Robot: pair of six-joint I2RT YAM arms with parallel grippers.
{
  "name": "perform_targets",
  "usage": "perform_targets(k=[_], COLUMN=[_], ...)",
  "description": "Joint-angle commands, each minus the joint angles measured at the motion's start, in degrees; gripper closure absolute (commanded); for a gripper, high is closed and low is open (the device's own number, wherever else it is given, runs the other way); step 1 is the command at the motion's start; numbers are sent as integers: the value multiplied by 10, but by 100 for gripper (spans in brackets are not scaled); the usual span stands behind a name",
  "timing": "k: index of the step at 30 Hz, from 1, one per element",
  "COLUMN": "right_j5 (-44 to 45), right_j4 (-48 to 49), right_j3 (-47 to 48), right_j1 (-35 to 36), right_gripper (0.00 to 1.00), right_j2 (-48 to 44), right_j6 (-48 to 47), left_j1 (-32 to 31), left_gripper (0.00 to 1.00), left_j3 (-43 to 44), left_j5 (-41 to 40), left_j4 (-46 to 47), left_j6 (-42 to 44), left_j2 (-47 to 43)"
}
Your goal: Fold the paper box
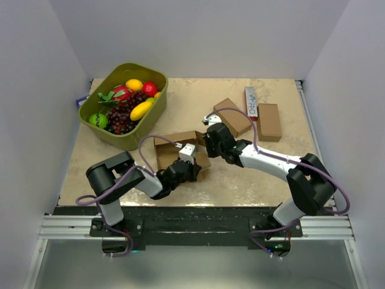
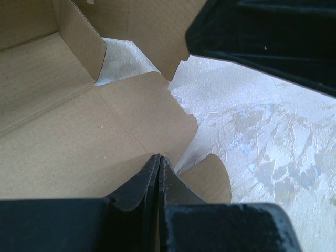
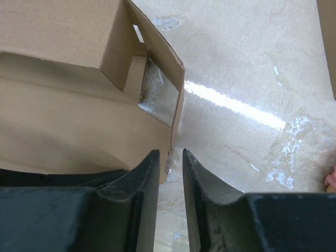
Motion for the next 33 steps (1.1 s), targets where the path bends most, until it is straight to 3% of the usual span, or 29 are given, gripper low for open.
perform_targets(k=[1, 2, 5, 17, 33], right_j5=[-4, -6, -13, -31, -37], right_j4=[56, 58, 49, -19, -16], right_j3=[28, 28, 34, 63, 57], right_j1=[2, 2, 5, 32, 47], right_gripper=[83, 91, 100, 100, 100], right_j2=[-4, -5, -12, 8, 44], right_j6=[-39, -42, -48, -6, 65], left_j1=[-4, -4, -4, -4, -3], left_gripper=[93, 94, 94, 95, 95], left_j3=[-17, -16, -15, -9, -17], left_j5=[-14, -14, -13, -11, -8], left_j4=[-57, -57, -58, -56, -47], left_j6=[8, 8, 9, 10, 12], left_j2=[0, 0, 4, 17, 17])
